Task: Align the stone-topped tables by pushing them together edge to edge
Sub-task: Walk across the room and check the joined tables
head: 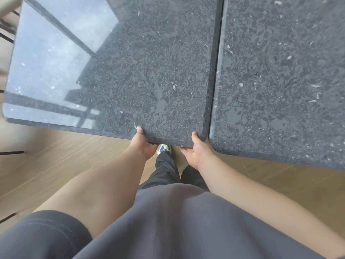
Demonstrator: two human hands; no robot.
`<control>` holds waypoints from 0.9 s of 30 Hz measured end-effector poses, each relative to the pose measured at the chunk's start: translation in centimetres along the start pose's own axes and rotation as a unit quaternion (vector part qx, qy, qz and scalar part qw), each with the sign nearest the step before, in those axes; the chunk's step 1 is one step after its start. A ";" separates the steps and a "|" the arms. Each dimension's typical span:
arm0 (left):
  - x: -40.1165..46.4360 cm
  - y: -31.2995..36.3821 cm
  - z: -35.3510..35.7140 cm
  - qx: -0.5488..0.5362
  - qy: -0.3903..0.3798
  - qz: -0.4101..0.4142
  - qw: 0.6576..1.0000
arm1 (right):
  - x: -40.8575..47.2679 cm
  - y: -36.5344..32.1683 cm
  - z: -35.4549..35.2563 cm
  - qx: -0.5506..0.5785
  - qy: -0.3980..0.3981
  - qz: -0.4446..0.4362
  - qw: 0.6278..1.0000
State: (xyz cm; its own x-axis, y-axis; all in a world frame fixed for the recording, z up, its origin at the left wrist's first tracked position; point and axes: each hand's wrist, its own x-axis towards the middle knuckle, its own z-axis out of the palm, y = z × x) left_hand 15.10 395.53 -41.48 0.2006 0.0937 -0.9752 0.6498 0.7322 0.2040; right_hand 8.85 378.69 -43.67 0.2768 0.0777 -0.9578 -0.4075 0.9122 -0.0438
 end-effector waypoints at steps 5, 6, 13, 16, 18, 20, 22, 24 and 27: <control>-1.3 0.7 -1.0 0.050 -0.035 -0.003 0.998 | -2.7 -0.8 0.0 -0.059 0.007 0.015 0.998; -1.6 0.8 -1.5 0.066 -0.043 0.002 0.997 | -3.4 -0.8 0.2 -0.076 0.008 0.013 0.997; -4.4 2.3 -6.0 0.095 -0.092 0.038 0.990 | -7.1 0.2 1.7 -0.182 0.008 -0.003 0.983; -5.6 3.3 -7.5 0.101 -0.108 0.055 0.988 | -8.4 0.5 2.6 -0.224 -0.021 -0.023 0.974; -6.4 4.1 -8.5 0.095 -0.117 0.061 0.987 | -9.2 1.1 3.4 -0.248 -0.031 -0.043 0.967; -7.1 4.8 -9.4 0.091 -0.130 0.065 0.985 | -9.8 2.3 4.1 -0.263 -0.034 -0.057 0.963; -7.8 5.6 -10.2 0.095 -0.143 0.071 0.983 | -10.0 4.0 4.8 -0.268 -0.040 -0.068 0.960; -8.4 6.4 -11.1 0.101 -0.153 0.074 0.980 | -9.9 6.2 5.4 -0.275 -0.045 -0.076 0.957; -8.7 7.8 -12.8 0.102 -0.162 0.066 0.979 | -9.1 9.7 6.1 -0.266 -0.036 -0.077 0.960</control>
State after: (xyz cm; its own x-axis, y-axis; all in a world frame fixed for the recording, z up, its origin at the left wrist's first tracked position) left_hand 9.04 409.03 -32.48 0.4935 -0.0652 -0.8673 0.7291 0.5747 0.3717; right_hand 7.67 389.28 -33.66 0.4222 0.0033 -0.9065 -0.7377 0.5824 -0.3414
